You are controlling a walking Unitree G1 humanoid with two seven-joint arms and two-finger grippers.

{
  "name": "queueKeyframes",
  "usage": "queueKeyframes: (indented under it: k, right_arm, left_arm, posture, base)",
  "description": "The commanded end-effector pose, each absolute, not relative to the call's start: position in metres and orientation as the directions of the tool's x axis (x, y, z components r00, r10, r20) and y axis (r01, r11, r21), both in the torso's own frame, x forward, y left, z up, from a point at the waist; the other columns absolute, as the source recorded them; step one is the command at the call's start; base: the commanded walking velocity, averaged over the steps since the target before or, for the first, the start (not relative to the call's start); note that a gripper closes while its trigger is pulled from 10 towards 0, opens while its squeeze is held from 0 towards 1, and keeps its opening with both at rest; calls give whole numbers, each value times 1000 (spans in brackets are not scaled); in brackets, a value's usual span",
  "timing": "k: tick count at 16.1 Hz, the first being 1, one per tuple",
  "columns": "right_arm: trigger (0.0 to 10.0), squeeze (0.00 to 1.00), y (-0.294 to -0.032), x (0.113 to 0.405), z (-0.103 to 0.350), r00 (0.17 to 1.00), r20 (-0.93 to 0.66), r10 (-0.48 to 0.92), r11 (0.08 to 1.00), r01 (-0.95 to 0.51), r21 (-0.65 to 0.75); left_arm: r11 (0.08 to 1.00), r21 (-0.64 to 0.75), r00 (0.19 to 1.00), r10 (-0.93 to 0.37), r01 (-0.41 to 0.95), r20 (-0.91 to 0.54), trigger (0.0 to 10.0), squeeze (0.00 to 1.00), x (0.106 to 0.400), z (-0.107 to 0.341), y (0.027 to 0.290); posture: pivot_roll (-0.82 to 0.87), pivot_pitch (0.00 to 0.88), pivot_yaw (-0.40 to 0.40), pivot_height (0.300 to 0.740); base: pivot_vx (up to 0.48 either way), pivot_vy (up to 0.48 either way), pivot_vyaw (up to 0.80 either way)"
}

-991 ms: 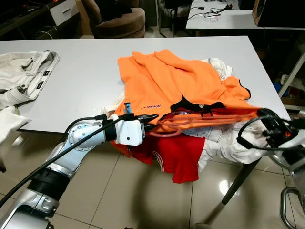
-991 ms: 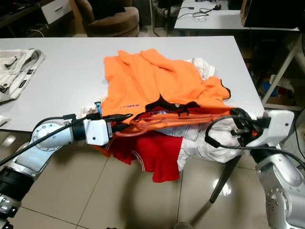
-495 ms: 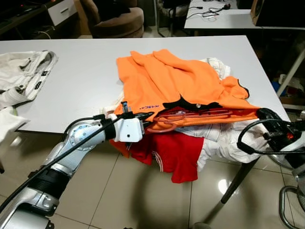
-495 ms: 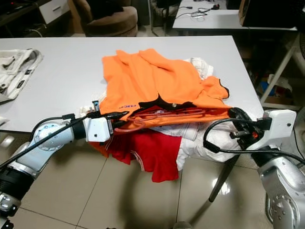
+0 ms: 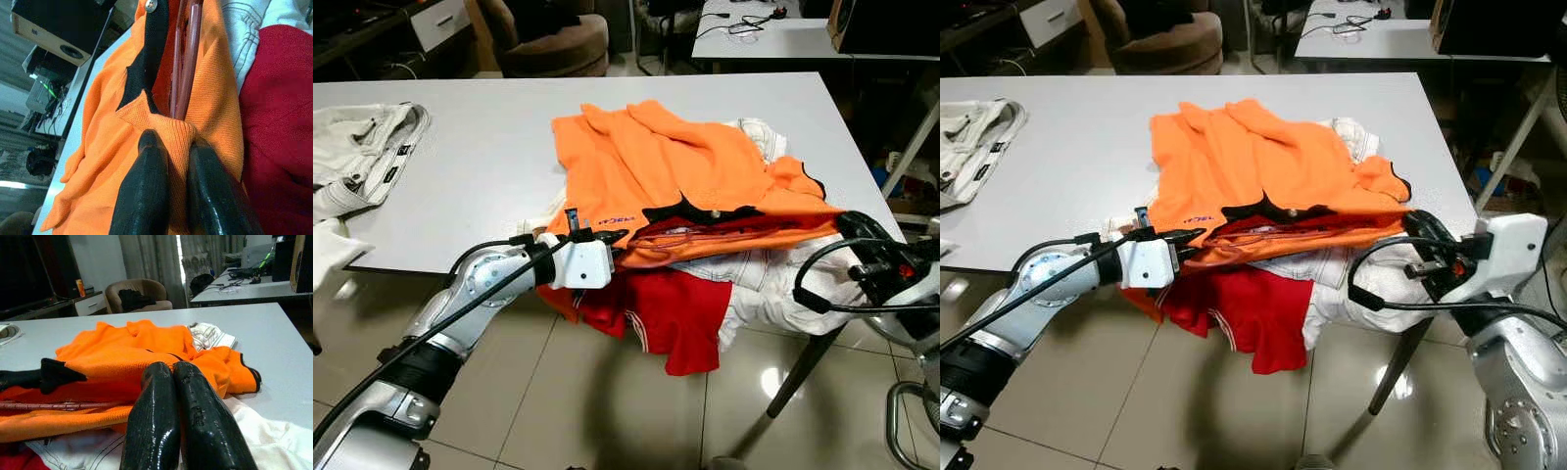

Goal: Hang hanger

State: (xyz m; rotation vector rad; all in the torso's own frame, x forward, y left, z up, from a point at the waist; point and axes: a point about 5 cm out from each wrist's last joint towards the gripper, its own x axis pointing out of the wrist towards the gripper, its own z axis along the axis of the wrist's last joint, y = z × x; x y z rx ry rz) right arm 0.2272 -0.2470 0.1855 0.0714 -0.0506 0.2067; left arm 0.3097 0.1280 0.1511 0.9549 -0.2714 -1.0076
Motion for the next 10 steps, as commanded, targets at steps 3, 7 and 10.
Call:
queueKeyframes:
  k: [3, 7, 10]
  right_arm:
    - [0, 0, -214, 232, 196, 951, 85, 296, 952, -301, 56]
    - [0, 0, -195, 229, 188, 933, 66, 353, 931, -358, 67]
    - [0, 0, -187, 232, 197, 928, 101, 358, 928, -365, 71]
  left_arm:
    - [193, 785, 563, -795, 589, -226, 0, 0, 314, 152, 126]
    - [222, 790, 597, -773, 572, -214, 0, 0, 320, 153, 126]
    - [179, 800, 573, -786, 573, -234, 0, 0, 319, 152, 121]
  posture:
    - [-234, 37, 109, 740]
    - [-233, 40, 108, 740]
    - [-236, 37, 113, 740]
  base:
    - [0, 0, 0]
    - [0, 0, 0]
    - [0, 0, 0]
